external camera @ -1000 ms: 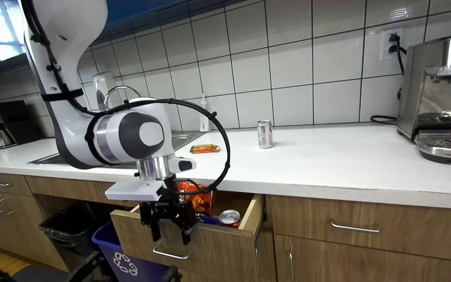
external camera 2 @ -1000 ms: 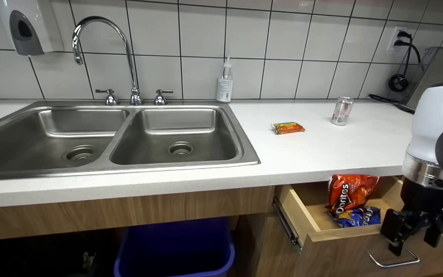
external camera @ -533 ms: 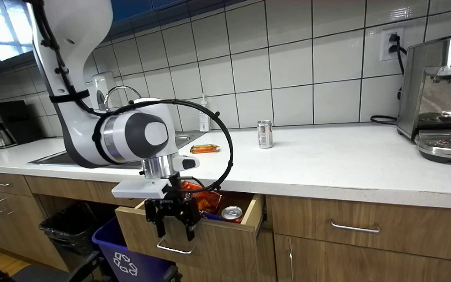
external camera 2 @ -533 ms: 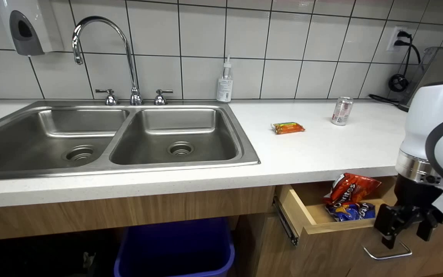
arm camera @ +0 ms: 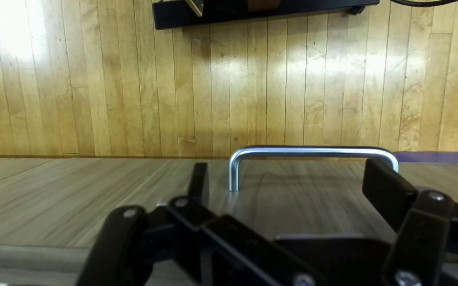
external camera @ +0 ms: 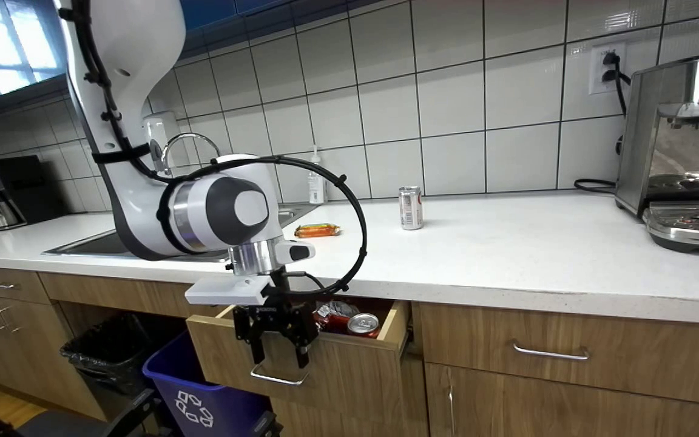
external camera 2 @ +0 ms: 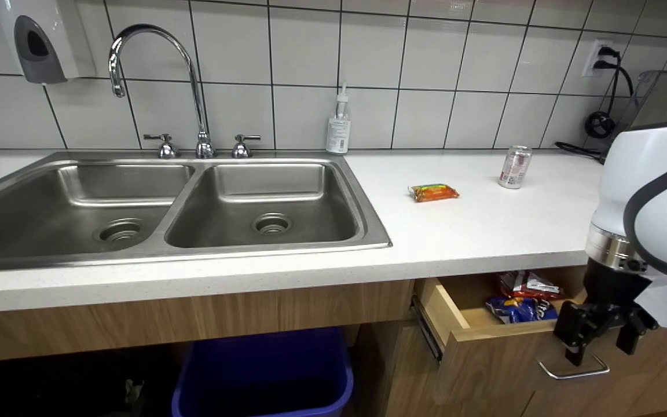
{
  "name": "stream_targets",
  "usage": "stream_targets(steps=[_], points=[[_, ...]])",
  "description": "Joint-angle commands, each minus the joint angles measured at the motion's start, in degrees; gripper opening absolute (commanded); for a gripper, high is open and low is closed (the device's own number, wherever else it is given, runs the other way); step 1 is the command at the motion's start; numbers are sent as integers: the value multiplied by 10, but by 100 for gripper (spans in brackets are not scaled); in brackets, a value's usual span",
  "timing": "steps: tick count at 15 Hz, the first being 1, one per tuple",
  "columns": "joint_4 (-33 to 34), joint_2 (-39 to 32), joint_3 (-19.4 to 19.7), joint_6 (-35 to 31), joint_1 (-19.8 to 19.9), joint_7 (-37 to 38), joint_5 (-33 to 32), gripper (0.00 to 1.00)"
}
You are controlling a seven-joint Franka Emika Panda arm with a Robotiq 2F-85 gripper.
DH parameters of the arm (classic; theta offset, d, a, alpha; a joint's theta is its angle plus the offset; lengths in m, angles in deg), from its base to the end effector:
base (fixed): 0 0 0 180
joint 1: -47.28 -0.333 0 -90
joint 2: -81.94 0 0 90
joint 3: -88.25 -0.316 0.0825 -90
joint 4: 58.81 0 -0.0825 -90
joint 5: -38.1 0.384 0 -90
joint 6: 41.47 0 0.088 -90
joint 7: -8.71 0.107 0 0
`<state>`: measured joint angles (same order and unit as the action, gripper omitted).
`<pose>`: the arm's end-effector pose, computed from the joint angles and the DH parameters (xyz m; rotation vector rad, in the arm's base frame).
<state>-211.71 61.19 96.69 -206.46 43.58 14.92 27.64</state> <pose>0.3832 -0.0294 0.1088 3.0445 -0.0085 -0.2290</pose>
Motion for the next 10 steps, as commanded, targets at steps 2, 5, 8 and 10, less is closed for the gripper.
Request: stream_targets(steps=[2, 5, 8, 10], points=[[36, -20, 3, -3, -3, 7, 12, 100], [50, -26, 2, -1, -2, 6, 14, 100], [60, -31, 2, 0, -2, 6, 15, 100], [66, -35, 0, 1, -1, 5, 17, 100]])
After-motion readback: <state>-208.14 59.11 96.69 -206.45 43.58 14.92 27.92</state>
